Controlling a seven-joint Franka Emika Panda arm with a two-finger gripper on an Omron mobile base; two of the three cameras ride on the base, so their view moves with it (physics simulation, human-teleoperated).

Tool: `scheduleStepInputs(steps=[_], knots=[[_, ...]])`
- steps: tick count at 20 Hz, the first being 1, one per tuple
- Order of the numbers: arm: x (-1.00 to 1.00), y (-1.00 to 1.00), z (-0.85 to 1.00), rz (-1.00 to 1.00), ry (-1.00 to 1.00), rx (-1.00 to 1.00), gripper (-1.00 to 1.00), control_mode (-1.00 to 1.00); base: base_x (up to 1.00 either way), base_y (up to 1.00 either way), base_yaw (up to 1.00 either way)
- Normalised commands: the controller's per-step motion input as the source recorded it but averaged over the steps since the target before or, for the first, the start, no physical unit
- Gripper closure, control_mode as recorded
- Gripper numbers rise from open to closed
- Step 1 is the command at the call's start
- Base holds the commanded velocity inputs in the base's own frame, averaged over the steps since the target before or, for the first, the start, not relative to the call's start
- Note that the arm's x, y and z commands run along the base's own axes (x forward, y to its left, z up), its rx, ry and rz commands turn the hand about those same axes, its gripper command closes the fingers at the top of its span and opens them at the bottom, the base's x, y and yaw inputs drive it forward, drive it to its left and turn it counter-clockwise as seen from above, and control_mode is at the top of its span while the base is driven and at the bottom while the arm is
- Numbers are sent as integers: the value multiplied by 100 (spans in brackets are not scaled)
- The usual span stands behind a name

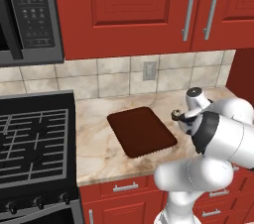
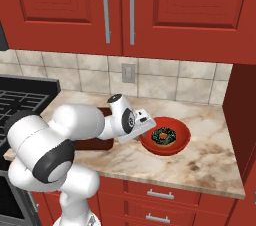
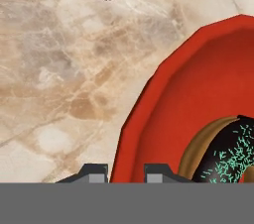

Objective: Place the bowl with donut and the cupcake onto the tray.

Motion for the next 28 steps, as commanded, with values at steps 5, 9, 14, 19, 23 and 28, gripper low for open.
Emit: scheduleStepInputs(steps=[5, 9, 14, 19, 23, 28], knots=[[0, 19, 11, 10, 0, -5, 100, -100, 0, 0, 0], [0, 19, 14, 12, 0, 0, 100, -100, 0, 0, 0], [6, 16, 25, 13, -1, 0, 100, -100, 0, 0, 0], [0, 19, 25, 13, -7, -3, 100, -100, 0, 0, 0], [0, 29, 24, 15, -4, -4, 100, -100, 0, 0, 0], [0, 52, 3, 17, -4, -7, 100, -100, 0, 0, 0]])
